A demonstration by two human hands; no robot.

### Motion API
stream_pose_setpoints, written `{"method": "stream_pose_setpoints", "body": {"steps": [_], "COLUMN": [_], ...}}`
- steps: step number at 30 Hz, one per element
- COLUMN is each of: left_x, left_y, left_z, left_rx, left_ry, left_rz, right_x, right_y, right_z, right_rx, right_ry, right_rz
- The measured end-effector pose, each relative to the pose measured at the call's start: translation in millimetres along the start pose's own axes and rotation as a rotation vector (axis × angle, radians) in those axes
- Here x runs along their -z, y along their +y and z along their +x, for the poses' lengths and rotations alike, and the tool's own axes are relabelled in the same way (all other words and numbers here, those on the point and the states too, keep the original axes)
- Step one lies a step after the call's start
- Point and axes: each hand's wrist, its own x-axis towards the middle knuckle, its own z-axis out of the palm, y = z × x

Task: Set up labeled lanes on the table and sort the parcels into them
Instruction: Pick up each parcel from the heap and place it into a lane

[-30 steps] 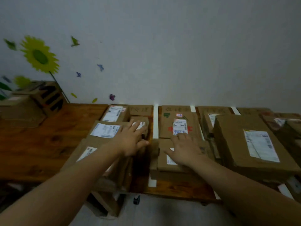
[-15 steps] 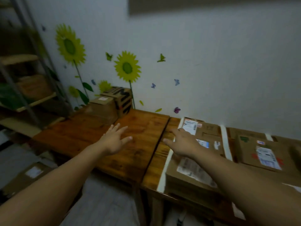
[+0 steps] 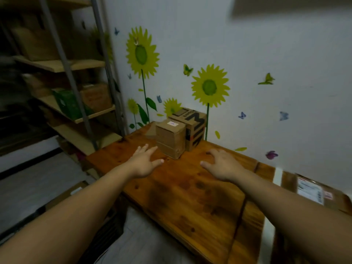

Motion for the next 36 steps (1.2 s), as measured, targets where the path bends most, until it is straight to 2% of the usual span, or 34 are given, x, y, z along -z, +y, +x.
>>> {"method": "stream_pose_setpoints", "body": {"steps": [8,17,24,28,33,36], "left_x": [53.5,81.7,75.8,56.4,32.5,30.2], "left_y": [-36.2,-79.8,-88.1,-81.0,-78.5,-82.7], "left_z": [148.0,289.7,394.2,422.6,435.1,430.5], "left_rx": [0.058,-0.001,-0.070,-0.105,-0.128,-0.102], "left_ry": [0.081,0.012,-0.199,-0.357,-0.532,-0.601], "left_rz": [-0.028,-0.006,-0.182,-0.235,-0.247,-0.243], "right_x": [8.8,-22.7,-65.1,-90.7,-101.8,-99.5], "right_y": [-28.2,-56.6,-86.4,-101.4,-118.9,-123.0], "right_z": [154.7,270.1,330.5,340.3,329.3,316.3], "right_rx": [0.010,-0.100,-0.456,-0.617,-0.673,-0.679], "right_ry": [-0.001,-0.002,0.112,0.126,0.160,0.123], "right_rz": [0.062,0.139,0.514,0.611,0.757,0.850]}}
